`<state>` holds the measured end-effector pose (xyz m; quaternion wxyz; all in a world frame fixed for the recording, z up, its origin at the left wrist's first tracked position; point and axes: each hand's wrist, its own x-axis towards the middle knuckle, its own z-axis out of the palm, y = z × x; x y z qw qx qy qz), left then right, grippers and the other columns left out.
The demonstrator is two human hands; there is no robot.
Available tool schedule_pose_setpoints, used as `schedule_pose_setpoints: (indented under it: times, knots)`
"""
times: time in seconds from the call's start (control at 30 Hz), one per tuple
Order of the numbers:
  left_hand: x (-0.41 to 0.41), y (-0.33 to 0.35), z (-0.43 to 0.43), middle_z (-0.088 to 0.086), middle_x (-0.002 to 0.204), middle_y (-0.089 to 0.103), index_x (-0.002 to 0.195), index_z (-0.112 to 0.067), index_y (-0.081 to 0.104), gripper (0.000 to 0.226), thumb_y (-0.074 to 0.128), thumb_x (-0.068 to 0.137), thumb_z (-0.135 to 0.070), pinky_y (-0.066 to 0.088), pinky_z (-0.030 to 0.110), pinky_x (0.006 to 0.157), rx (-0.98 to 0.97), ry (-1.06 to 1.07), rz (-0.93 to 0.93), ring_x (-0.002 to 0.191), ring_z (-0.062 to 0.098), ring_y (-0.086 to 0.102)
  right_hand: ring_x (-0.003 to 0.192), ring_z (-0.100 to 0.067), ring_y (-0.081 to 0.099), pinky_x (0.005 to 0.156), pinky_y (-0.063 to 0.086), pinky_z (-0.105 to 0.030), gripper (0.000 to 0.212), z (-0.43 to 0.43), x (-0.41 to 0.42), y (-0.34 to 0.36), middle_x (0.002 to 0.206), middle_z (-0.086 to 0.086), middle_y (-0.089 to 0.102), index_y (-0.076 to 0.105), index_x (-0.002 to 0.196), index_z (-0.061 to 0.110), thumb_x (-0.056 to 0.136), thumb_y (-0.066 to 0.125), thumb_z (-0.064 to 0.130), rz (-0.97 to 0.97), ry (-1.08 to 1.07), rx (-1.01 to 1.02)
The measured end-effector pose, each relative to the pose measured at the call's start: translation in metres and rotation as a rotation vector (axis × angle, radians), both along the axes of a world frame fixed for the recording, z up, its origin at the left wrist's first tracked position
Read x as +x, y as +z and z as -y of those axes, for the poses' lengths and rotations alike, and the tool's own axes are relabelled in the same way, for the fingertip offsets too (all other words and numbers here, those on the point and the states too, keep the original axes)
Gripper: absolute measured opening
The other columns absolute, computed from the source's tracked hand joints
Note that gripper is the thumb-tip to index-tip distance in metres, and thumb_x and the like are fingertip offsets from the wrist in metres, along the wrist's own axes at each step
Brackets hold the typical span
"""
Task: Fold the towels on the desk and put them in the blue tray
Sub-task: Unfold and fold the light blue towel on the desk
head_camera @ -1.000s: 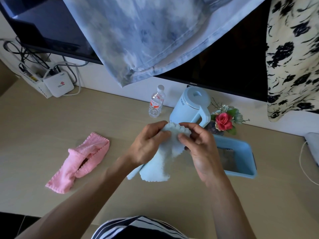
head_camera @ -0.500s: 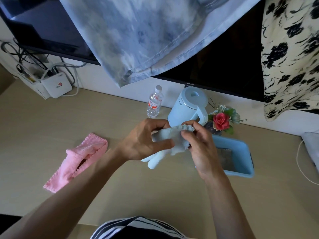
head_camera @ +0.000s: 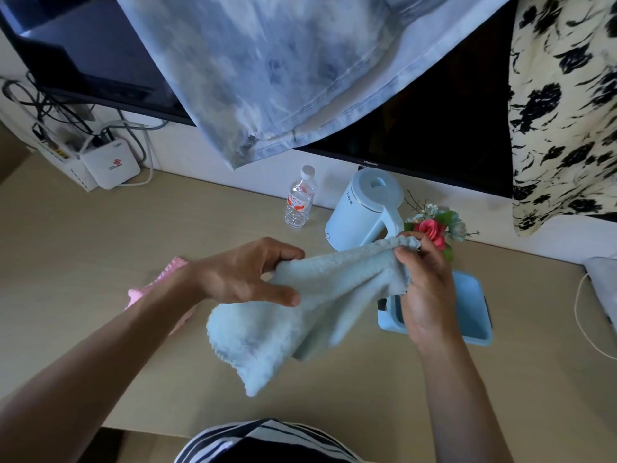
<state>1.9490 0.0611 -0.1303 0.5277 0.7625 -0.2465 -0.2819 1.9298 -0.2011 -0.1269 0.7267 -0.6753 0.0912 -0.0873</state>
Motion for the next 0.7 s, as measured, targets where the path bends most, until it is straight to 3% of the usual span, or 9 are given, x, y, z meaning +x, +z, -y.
schedule_pose_setpoints:
  times: [0.07,0.13,0.23,0.33,0.4,0.5,0.57,0.7]
  knots:
    - [0.004,-0.002,-0.01,0.0,0.066,0.048,0.074,-0.008,0.052,0.031,0.079,0.086,-0.017,0.038,0.022,0.06,0.075,0.038,0.064,0.062,0.009,0.045,0.083,-0.022,0.05,0.078,0.04,-0.035,0.009,0.01,0.001,-0.004,0.077,-0.008,0.057,0.066,0.076,0.019,0.08,0.06,0.014,-0.002,-0.031,0.02]
    - [0.009,-0.006,-0.021,-0.013,0.064,0.05,0.07,-0.019,0.05,0.033,0.079,0.087,-0.016,0.039,0.017,0.061,0.139,0.073,0.149,0.06,0.005,0.046,0.088,-0.026,0.052,0.084,0.04,-0.039,0.013,0.019,0.002,-0.009,0.079,-0.003,0.063,0.07,0.077,0.022,0.079,0.062,0.012,-0.02,-0.021,0.037]
    - [0.016,-0.019,-0.037,-0.006,0.078,0.069,0.082,-0.024,0.065,0.015,0.079,0.085,-0.019,0.054,0.026,0.071,0.268,0.077,0.224,0.072,0.014,0.066,0.092,-0.029,0.058,0.089,0.044,-0.048,0.011,0.029,0.004,-0.02,0.086,-0.008,0.066,0.073,0.084,0.022,0.073,0.071,0.024,-0.082,0.011,-0.048]
    - [0.025,-0.039,-0.046,-0.002,0.08,0.069,0.092,-0.016,0.072,0.007,0.074,0.085,-0.017,0.049,0.027,0.068,0.397,0.17,0.4,0.071,0.014,0.063,0.092,-0.029,0.059,0.087,0.044,-0.046,0.016,0.03,0.009,-0.03,0.09,-0.011,0.066,0.072,0.086,0.023,0.071,0.072,0.028,-0.137,0.031,-0.081]
    - [0.032,-0.053,-0.05,-0.001,0.082,0.065,0.095,-0.009,0.073,0.016,0.068,0.085,-0.021,0.043,0.028,0.07,0.457,0.263,0.499,0.073,0.019,0.06,0.09,-0.028,0.059,0.084,0.043,-0.044,0.02,0.032,0.015,-0.037,0.088,-0.012,0.065,0.071,0.087,0.022,0.069,0.072,0.032,-0.169,0.024,-0.101]
    - [0.047,-0.071,-0.056,0.007,0.098,0.069,0.103,-0.007,0.073,0.018,0.07,0.09,-0.018,0.048,0.035,0.082,0.552,0.361,0.534,0.089,0.031,0.067,0.087,-0.025,0.06,0.081,0.044,-0.041,0.008,0.033,0.027,-0.043,0.082,-0.005,0.068,0.072,0.081,0.026,0.084,0.07,0.019,-0.192,0.005,-0.126]
    - [0.054,-0.074,-0.059,0.011,0.105,0.073,0.105,-0.006,0.073,0.017,0.07,0.092,-0.015,0.049,0.038,0.087,0.556,0.455,0.531,0.096,0.03,0.07,0.087,-0.022,0.061,0.08,0.045,-0.039,0.025,0.034,0.037,-0.046,0.078,0.004,0.07,0.071,0.078,0.028,0.091,0.065,0.008,-0.206,-0.028,-0.142]
    - [0.053,-0.059,-0.06,0.008,0.09,0.075,0.096,-0.01,0.071,0.005,0.067,0.092,-0.009,0.055,0.036,0.074,0.409,0.599,0.641,0.082,0.028,0.072,0.089,-0.017,0.067,0.09,0.051,-0.042,0.024,0.039,0.04,-0.04,0.08,0.01,0.075,0.07,0.083,0.029,0.094,0.064,0.009,-0.179,-0.014,-0.14]
